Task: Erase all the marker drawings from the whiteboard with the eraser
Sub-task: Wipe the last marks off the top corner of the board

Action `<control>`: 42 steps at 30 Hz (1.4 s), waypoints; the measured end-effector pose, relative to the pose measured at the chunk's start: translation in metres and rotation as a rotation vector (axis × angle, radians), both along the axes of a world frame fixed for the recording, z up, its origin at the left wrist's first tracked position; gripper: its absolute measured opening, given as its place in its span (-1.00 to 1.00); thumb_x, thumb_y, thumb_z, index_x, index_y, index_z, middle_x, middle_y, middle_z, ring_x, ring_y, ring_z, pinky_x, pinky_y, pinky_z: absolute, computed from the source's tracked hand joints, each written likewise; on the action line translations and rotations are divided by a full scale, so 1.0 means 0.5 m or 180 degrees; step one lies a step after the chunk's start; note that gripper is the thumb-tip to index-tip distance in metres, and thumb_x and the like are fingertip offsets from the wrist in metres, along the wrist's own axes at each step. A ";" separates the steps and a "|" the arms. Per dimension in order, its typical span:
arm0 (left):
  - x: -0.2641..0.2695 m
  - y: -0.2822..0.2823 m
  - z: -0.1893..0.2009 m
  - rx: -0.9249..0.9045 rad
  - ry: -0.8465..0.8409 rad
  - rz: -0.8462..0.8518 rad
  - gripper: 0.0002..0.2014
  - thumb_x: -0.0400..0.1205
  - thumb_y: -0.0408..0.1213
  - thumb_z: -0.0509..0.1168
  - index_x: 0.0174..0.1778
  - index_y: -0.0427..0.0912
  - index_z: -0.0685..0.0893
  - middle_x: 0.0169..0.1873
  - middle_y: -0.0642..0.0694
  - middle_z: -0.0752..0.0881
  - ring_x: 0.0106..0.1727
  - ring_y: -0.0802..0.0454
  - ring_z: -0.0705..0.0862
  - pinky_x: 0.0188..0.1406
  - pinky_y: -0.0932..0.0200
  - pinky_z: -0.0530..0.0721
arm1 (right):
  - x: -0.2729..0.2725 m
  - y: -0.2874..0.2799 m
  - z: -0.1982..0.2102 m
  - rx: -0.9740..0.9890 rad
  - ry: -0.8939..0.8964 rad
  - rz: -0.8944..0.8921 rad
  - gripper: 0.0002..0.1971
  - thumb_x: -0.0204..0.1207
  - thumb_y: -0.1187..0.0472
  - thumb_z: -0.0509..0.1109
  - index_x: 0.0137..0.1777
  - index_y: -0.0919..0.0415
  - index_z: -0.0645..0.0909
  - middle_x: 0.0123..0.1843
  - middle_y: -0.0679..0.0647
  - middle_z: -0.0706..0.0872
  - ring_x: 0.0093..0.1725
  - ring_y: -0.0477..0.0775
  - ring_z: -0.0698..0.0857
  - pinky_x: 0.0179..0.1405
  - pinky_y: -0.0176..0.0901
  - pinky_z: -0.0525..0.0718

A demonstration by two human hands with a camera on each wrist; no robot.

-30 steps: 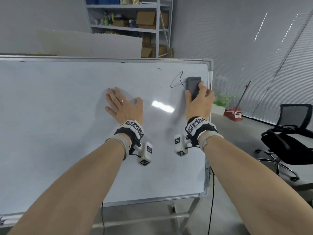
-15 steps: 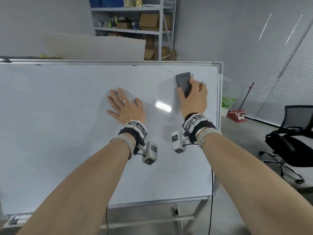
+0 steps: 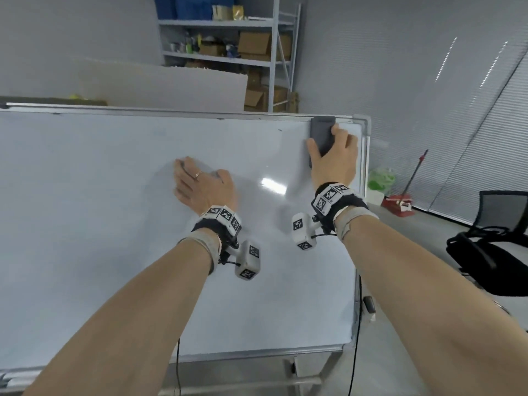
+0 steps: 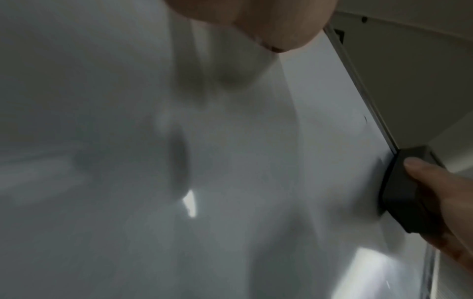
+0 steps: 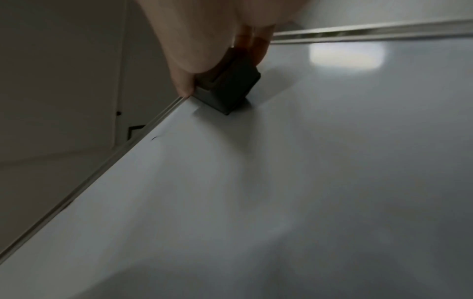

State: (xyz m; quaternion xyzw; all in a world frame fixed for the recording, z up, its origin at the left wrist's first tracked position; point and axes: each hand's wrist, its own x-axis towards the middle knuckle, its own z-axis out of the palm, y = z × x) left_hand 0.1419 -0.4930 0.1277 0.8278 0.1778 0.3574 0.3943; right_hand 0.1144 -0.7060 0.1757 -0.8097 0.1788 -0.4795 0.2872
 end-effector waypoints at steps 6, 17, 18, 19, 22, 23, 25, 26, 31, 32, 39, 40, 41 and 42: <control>0.021 0.113 -0.004 -0.0152 0.0308 0.0104 -0.23 0.55 -0.03 0.16 0.68 -0.24 0.15 0.70 -0.16 0.12 0.72 -0.10 0.07 0.61 -0.21 0.12 | 0.039 0.172 -0.005 -0.0870 0.0178 0.0872 -0.43 0.50 -0.21 0.42 0.46 -0.01 0.49 0.29 0.03 0.54 0.22 0.13 0.50 -0.10 -0.06 0.60; 0.023 0.079 0.023 -0.0210 0.0322 0.0067 -0.23 0.54 -0.07 0.15 0.67 -0.26 0.13 0.70 -0.15 0.10 0.73 -0.10 0.02 0.60 -0.35 0.06 | 0.016 0.078 0.027 -0.0396 0.0094 0.0051 -0.41 0.55 -0.20 0.34 0.52 0.03 0.43 0.31 0.07 0.54 0.23 0.15 0.56 -0.06 0.07 0.68; 0.023 0.080 0.023 -0.0221 0.0330 0.0060 -0.22 0.54 -0.06 0.15 0.68 -0.26 0.12 0.70 -0.15 0.09 0.73 -0.10 0.01 0.60 -0.36 0.05 | 0.019 0.082 0.028 -0.0489 0.0109 0.0058 -0.41 0.55 -0.20 0.35 0.53 0.03 0.43 0.32 0.08 0.54 0.23 0.16 0.56 -0.08 0.04 0.66; 0.025 0.085 0.021 -0.0219 0.0331 0.0058 -0.21 0.54 -0.04 0.15 0.68 -0.25 0.11 0.70 -0.15 0.08 0.73 -0.10 0.00 0.61 -0.36 0.04 | 0.024 0.092 0.030 -0.0598 0.0126 0.0113 -0.41 0.55 -0.19 0.35 0.53 0.01 0.43 0.32 0.08 0.55 0.24 0.16 0.55 -0.09 0.01 0.63; 0.030 0.111 0.011 -0.0110 0.0350 0.0040 -0.21 0.58 0.01 0.18 0.69 -0.22 0.09 0.70 -0.13 0.06 0.73 -0.08 -0.02 0.61 -0.34 0.03 | 0.049 0.152 0.038 -0.1010 0.0174 0.0441 -0.43 0.54 -0.19 0.36 0.51 -0.03 0.46 0.31 0.06 0.55 0.20 0.15 0.55 -0.16 -0.07 0.56; 0.033 0.119 0.007 -0.0066 0.0370 0.0035 -0.22 0.59 0.03 0.19 0.68 -0.20 0.10 0.70 -0.12 0.06 0.73 -0.08 -0.02 0.61 -0.34 0.02 | 0.056 0.178 0.041 -0.1157 0.0209 0.0570 -0.45 0.53 -0.19 0.37 0.49 -0.03 0.48 0.30 0.05 0.56 0.17 0.15 0.55 -0.19 -0.11 0.53; 0.038 0.129 0.002 -0.0046 0.0396 0.0045 -0.25 0.60 0.04 0.21 0.67 -0.17 0.12 0.70 -0.10 0.06 0.73 -0.07 -0.01 0.59 -0.38 0.02 | 0.065 0.219 0.044 -0.1382 0.0268 0.0778 -0.48 0.50 -0.16 0.40 0.43 -0.02 0.53 0.27 0.05 0.57 0.14 0.16 0.57 -0.22 -0.14 0.48; 0.037 0.130 0.000 -0.0053 0.0396 0.0050 -0.26 0.60 0.03 0.21 0.66 -0.16 0.14 0.69 -0.11 0.07 0.73 -0.07 -0.01 0.58 -0.39 0.02 | 0.067 0.227 0.044 -0.1446 0.0278 0.0810 -0.49 0.48 -0.15 0.41 0.40 -0.01 0.54 0.26 0.05 0.58 0.13 0.16 0.58 -0.23 -0.14 0.47; 0.032 0.098 -0.002 -0.0011 0.0347 -0.0036 -0.29 0.60 -0.03 0.18 0.66 -0.15 0.16 0.69 -0.10 0.08 0.73 -0.06 0.00 0.59 -0.35 0.04 | 0.050 0.120 0.033 -0.0673 0.0207 0.0138 -0.47 0.46 -0.20 0.36 0.35 0.04 0.50 0.25 0.06 0.55 0.12 0.17 0.62 -0.21 -0.07 0.53; 0.031 0.091 -0.003 0.0003 0.0334 -0.0044 -0.30 0.59 -0.04 0.17 0.66 -0.15 0.17 0.69 -0.10 0.09 0.73 -0.05 0.01 0.59 -0.34 0.05 | 0.043 0.084 0.027 -0.0394 0.0185 -0.0066 -0.46 0.46 -0.22 0.34 0.35 0.06 0.49 0.25 0.08 0.54 0.10 0.19 0.64 -0.21 -0.04 0.54; 0.026 0.061 -0.014 0.0043 0.0448 0.0005 -0.25 0.59 -0.08 0.07 0.72 -0.23 0.04 0.72 -0.16 0.01 0.74 -0.10 -0.04 0.60 -0.40 0.01 | 0.016 -0.004 -0.012 -0.0023 0.0146 -0.0640 -0.42 0.50 -0.22 0.29 0.44 0.07 0.46 0.30 0.12 0.52 0.18 0.21 0.61 -0.22 0.00 0.59; 0.025 0.065 -0.013 0.0019 0.0462 0.0022 -0.24 0.59 -0.08 0.07 0.72 -0.23 0.03 0.72 -0.16 0.01 0.74 -0.11 -0.04 0.60 -0.40 0.01 | 0.019 0.017 -0.009 -0.0041 0.0128 -0.0536 -0.43 0.51 -0.21 0.31 0.45 0.06 0.46 0.30 0.12 0.53 0.20 0.20 0.59 -0.19 -0.01 0.60; 0.023 0.072 -0.012 0.0003 0.0467 0.0028 -0.24 0.59 -0.08 0.07 0.72 -0.23 0.03 0.72 -0.17 0.01 0.74 -0.11 -0.05 0.61 -0.40 0.00 | 0.025 0.043 -0.003 -0.0096 0.0103 -0.0364 -0.42 0.51 -0.21 0.33 0.45 0.06 0.47 0.30 0.11 0.53 0.21 0.19 0.58 -0.16 -0.01 0.61; 0.022 0.083 -0.013 0.0008 0.0464 0.0030 -0.24 0.60 -0.08 0.08 0.72 -0.23 0.02 0.72 -0.16 0.00 0.74 -0.10 -0.06 0.61 -0.40 -0.01 | 0.031 0.074 0.003 -0.0217 0.0086 -0.0138 -0.42 0.50 -0.22 0.34 0.46 0.04 0.47 0.29 0.10 0.53 0.21 0.18 0.58 -0.14 -0.01 0.61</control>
